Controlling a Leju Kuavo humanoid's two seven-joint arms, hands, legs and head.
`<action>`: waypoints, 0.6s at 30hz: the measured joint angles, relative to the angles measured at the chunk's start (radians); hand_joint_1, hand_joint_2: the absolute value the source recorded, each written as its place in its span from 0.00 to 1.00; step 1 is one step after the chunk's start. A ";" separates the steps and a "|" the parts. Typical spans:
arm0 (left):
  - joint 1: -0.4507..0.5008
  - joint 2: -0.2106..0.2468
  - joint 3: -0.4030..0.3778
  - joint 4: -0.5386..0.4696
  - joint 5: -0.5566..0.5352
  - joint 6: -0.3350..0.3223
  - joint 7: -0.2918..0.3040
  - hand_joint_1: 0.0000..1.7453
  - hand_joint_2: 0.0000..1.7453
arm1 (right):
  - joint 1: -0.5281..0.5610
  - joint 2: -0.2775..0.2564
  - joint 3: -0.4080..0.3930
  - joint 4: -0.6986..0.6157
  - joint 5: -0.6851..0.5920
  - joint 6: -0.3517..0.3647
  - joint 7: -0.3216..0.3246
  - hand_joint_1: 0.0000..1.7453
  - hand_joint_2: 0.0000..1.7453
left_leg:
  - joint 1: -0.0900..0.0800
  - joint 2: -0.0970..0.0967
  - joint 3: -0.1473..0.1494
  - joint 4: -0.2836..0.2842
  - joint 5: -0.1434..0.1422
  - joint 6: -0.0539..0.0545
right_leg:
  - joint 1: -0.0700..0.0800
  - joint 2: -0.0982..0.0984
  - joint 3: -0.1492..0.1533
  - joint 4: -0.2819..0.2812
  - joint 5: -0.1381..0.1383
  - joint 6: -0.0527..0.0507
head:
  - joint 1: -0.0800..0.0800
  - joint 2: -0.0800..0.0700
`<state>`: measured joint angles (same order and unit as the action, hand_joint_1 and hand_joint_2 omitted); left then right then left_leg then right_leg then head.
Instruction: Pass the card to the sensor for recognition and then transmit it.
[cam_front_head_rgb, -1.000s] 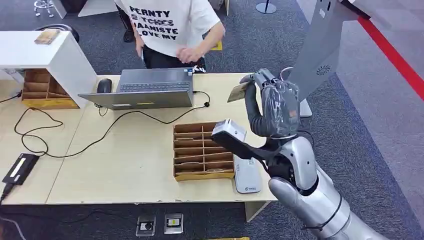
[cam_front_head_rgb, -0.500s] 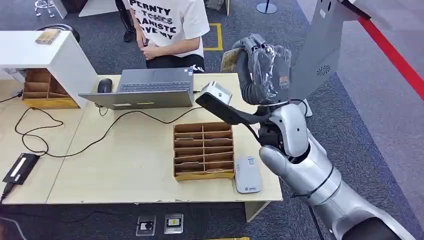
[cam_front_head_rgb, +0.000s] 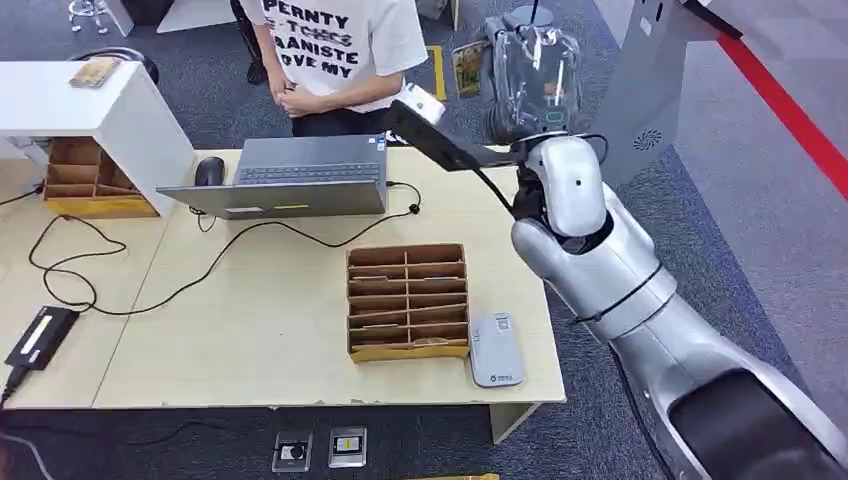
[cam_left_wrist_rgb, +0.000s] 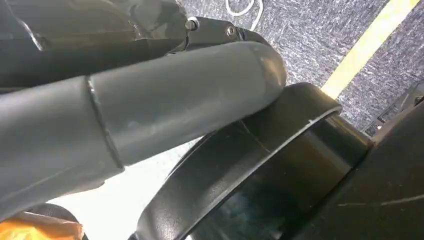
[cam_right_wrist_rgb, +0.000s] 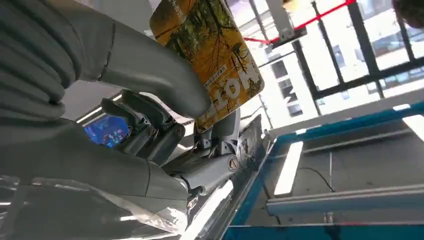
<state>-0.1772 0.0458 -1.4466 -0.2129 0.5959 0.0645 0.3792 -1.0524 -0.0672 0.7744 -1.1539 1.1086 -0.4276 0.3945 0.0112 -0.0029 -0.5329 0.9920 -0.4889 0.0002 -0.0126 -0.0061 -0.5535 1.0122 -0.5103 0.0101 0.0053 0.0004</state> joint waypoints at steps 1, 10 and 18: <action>0.000 0.000 -0.001 0.001 0.000 0.000 0.000 0.00 0.00 | -0.006 0.002 0.000 0.015 0.001 0.003 0.004 1.00 1.00 | 0.000 0.000 0.000 0.000 0.000 0.000 | 0.000 0.000 0.000 0.000 0.000 0.000 | 0.001 0.000; 0.000 0.000 -0.008 0.005 0.001 -0.004 0.000 0.00 0.00 | -0.056 0.021 0.018 0.143 -0.026 0.022 0.022 1.00 1.00 | 0.000 0.000 0.000 0.000 0.000 0.000 | 0.000 0.000 0.000 0.000 0.000 0.000 | 0.001 0.000; -0.002 0.000 -0.009 0.006 -0.002 -0.006 0.000 0.00 0.00 | -0.082 0.016 0.026 0.233 -0.032 0.045 0.061 1.00 1.00 | 0.000 0.000 0.000 0.000 0.000 0.000 | 0.000 0.001 0.000 0.000 0.000 0.000 | 0.000 0.000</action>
<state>-0.1787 0.0458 -1.4553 -0.2068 0.5940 0.0587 0.3792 -1.1347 -0.0507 0.8007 -0.9213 1.0761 -0.3826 0.4551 0.0112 -0.0028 -0.5326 0.9924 -0.4889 0.0002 -0.0127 -0.0055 -0.5538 1.0122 -0.5102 0.0101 0.0057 0.0008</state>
